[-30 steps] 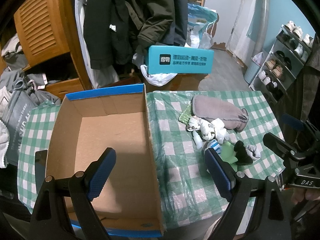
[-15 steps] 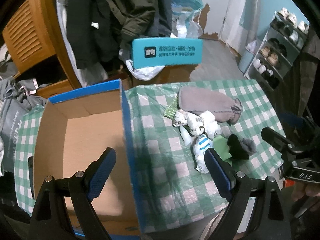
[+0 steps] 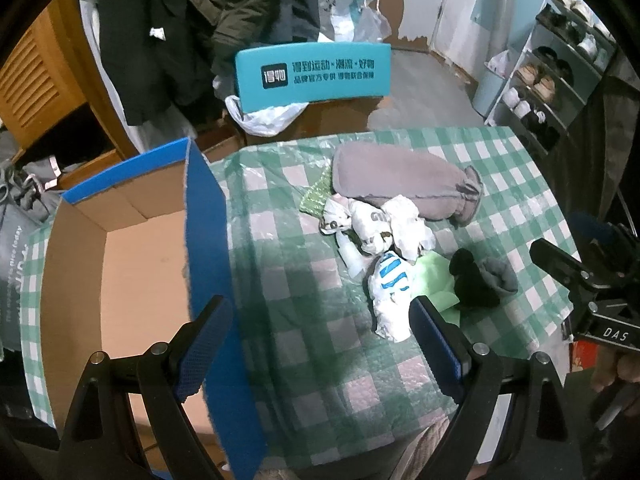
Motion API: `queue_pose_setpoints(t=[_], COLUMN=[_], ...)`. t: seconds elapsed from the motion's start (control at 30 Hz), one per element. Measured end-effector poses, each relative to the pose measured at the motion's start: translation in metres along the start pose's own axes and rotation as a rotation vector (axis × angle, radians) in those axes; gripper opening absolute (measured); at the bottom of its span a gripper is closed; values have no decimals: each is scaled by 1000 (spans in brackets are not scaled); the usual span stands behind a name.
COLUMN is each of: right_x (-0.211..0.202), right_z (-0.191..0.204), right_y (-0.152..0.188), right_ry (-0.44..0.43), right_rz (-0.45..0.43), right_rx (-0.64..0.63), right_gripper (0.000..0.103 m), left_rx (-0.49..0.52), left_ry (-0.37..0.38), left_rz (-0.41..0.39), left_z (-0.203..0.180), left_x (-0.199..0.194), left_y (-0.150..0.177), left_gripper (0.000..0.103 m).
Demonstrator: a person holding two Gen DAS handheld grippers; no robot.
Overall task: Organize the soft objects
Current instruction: 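Reach both tools to the pile and grasp the striped sock and grey sock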
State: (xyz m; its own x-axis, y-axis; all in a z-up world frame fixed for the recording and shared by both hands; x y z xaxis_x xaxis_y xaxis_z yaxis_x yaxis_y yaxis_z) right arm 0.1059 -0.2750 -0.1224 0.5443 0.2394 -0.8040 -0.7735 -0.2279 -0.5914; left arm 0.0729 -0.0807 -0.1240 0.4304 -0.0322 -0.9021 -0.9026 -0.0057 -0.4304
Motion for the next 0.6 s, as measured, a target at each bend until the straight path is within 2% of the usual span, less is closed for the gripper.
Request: queue_pose_setpoints(t=[0.27, 0.6], right_x=[21, 65], right_z=[-22, -54], right_y=[8, 32], right_ry=[30, 55], right_rz=[39, 145], right_rx=[18, 89], right_gripper=[101, 101], left_rx=[3, -4], left_ry=[11, 27], left_rz=[54, 124], left_z=[-14, -31], left_x=[28, 64], left_y=[1, 1], left_gripper=[92, 92])
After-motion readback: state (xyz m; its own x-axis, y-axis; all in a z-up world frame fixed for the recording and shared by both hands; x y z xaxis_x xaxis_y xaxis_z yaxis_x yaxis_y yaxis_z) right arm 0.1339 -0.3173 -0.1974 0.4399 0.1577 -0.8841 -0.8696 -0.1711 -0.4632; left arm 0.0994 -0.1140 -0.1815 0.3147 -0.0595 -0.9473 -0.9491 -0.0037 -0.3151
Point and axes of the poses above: each gripper's, at about its wrist camera, not at the fingertips, and x roughly the way its jaws point, z to its left, y to its underside, the point moved 8 cm from there along x, roughly the way its jaws point
